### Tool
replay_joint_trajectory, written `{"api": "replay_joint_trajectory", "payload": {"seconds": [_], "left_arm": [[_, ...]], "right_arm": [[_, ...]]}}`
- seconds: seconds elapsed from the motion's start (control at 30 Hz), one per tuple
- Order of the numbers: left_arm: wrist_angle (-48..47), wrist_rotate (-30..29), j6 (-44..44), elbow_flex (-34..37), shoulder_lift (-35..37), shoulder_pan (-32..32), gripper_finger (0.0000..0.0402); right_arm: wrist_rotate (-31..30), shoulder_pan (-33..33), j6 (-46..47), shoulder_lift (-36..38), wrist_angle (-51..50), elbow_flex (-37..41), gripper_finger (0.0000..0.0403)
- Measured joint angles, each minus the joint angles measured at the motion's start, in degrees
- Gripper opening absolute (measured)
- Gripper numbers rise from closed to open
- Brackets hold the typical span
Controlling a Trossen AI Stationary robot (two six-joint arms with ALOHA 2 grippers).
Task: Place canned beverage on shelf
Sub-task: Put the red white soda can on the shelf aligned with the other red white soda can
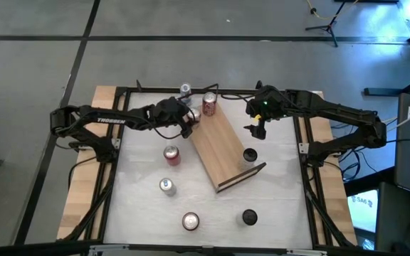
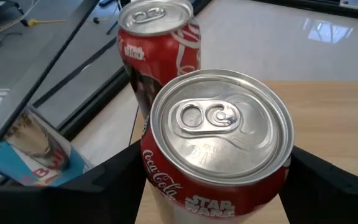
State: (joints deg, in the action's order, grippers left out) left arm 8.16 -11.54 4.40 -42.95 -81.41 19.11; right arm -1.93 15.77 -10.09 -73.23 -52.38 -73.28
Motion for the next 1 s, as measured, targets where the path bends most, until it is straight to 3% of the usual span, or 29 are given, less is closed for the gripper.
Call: {"api": "replay_joint_trajectory", "payload": {"seconds": [0.27, 0.6, 1.0], "left_arm": [[0.70, -1.70, 0.00, 0.89, 0.02, -0.01, 0.0280], [0.60, -3.11, -0.04, 0.89, 0.02, 0.00, 0.0318], [0.53, -3.12, -0.07, 0.89, 0.02, 0.00, 0.0323]], "right_arm": [[0.00, 0.00, 0.00, 0.00, 0.00, 0.00, 0.0390], [0.00, 0.00, 0.00, 0.00, 0.00, 0.00, 0.0390], [0.00, 0.00, 0.00, 0.00, 0.00, 0.00, 0.0390]]}}
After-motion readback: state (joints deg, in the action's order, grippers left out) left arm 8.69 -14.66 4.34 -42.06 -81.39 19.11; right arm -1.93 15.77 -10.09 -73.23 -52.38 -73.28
